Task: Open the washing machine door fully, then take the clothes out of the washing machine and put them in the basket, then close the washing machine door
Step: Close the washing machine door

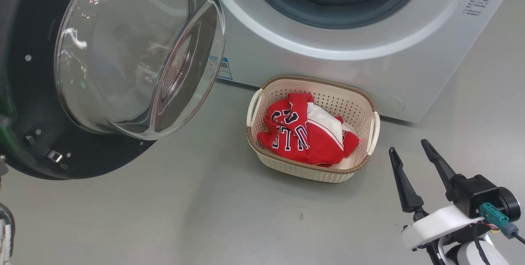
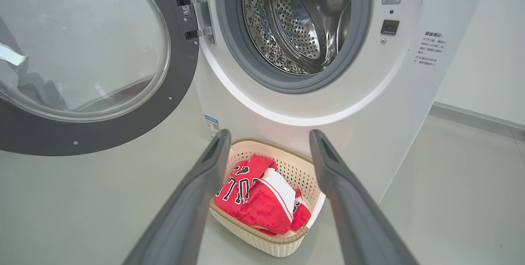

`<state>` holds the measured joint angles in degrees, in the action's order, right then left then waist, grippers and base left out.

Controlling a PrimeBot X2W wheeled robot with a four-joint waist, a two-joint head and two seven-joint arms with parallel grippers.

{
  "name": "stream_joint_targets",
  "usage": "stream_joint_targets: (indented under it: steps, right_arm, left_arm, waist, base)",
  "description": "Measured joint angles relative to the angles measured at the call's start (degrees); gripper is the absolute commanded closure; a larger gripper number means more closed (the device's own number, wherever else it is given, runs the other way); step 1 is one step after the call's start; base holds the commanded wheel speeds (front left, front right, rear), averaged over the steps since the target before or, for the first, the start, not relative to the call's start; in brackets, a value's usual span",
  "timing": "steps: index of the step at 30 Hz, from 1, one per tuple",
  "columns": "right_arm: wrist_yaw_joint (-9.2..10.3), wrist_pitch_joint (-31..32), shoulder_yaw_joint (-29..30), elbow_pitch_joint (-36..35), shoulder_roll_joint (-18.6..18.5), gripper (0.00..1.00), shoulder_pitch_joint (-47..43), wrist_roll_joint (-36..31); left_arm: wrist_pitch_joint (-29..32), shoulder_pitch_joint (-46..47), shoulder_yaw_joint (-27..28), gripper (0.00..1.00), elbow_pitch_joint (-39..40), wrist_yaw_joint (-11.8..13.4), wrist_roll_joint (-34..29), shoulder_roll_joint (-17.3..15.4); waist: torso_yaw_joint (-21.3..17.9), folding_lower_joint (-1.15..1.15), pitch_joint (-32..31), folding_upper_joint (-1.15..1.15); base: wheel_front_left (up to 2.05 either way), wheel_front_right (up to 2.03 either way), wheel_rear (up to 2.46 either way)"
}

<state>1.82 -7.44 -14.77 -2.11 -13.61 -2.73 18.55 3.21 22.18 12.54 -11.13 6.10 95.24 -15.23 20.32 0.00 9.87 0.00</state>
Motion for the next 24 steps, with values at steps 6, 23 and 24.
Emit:
stream_joint_targets:
  steps: [6, 23, 24]
  right_arm:
    - [0.0, 0.0, 0.2, 0.0, 0.0, 0.0, 0.0, 0.1]
    - [-0.25, -0.6, 0.2, 0.4, 0.0, 0.0, 0.0, 0.1]
    - [-0.25, -0.7, 0.2, 0.5, 0.0, 0.0, 0.0, 0.1]
  left_arm:
    - [2.4, 0.4, -0.7, 1.0, -1.1, 0.0, 0.3, -1.3]
    - [11.2, 0.5, -5.6, 1.0, -1.7, -3.6, 3.4, -0.1]
    - [11.8, 0.4, -5.9, 1.0, -1.6, -4.1, 3.6, 0.0]
  waist:
    - [0.1, 0.0, 0.2, 0.0]
    - [1.3, 0.0, -0.2, 0.0]
    - [1.3, 0.0, -0.3, 0.0]
  base:
    - [0.0, 0.0, 0.0]
    - [0.0, 0.0, 0.0]
    - [0.0, 0.0, 0.0]
